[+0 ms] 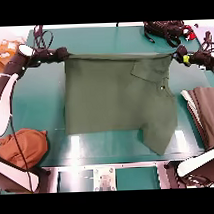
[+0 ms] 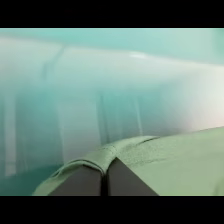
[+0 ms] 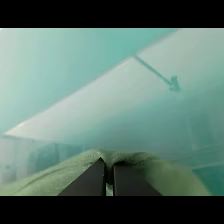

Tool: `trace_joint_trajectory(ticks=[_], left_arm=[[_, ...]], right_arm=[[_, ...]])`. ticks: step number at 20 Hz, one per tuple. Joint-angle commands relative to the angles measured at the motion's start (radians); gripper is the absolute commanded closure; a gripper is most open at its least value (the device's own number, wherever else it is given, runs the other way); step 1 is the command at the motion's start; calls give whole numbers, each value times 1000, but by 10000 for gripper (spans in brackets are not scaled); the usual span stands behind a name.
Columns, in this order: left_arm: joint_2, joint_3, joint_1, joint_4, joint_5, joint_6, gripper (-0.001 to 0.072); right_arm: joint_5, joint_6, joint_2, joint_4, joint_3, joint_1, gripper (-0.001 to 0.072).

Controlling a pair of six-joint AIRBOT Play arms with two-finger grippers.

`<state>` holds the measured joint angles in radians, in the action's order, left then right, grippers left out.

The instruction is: Fold the shirts.

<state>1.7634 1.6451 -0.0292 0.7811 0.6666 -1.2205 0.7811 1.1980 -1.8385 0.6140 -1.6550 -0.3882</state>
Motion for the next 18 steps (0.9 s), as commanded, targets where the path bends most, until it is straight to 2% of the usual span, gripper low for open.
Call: trace_joint_trajectory(ticks=[1, 3, 7, 9, 13, 18], left_arm=[[10, 25, 2, 12, -2, -1, 685], [39, 24, 1, 60, 90, -5, 685], [95, 21, 1, 149, 274, -63, 684], [101, 14, 1, 194, 323, -98, 685], [101, -60, 1, 202, 320, -138, 685], [105, -106, 1, 174, 318, -144, 685]], right_arm=[[22, 2, -23, 3, -32, 0, 691], [85, 3, -26, 72, -27, 0, 692], [274, 82, -26, 330, -23, -19, 692], [322, 86, -26, 414, 2, -21, 692], [288, 85, -26, 419, 98, -17, 692], [278, 85, -26, 408, 117, -17, 692]])
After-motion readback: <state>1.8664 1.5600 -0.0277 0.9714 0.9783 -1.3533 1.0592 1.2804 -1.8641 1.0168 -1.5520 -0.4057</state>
